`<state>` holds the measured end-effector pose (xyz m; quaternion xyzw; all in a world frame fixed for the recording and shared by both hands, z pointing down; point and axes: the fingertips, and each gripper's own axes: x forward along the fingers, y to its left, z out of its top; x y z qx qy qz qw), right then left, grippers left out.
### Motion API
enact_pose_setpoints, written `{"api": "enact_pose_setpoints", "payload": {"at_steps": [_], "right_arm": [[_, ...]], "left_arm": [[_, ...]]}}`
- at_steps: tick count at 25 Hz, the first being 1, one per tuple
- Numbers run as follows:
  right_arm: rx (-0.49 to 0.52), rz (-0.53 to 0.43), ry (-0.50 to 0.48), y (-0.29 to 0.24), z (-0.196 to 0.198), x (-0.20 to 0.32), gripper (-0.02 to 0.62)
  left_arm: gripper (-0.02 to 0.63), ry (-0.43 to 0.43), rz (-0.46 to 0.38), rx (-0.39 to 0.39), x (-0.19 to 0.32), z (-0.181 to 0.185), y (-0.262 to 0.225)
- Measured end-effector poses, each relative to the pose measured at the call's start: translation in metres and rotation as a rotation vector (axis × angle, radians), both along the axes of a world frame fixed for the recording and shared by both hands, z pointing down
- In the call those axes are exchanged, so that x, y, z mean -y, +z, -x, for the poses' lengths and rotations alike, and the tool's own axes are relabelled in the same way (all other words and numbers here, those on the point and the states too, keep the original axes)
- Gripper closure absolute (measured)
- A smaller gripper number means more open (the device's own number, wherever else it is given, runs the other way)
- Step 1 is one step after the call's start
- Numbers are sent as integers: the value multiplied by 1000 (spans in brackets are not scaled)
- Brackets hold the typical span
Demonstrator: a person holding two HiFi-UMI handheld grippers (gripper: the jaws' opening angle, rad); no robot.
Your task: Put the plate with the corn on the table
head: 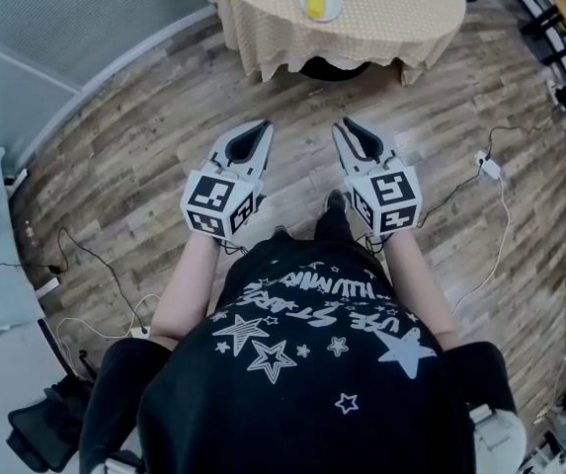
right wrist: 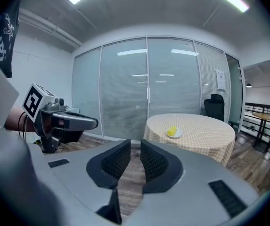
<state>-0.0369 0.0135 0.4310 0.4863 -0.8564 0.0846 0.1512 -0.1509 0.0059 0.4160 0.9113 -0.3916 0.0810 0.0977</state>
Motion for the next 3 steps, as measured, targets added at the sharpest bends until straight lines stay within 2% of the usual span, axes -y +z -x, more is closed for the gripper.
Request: {"api": "enact_pose_setpoints", "payload": {"at_steps": [3], "right_arm": [[10,13,17,5,5,-11,518]], "left_arm": [[598,6,8,3,-9,6,4]]}}
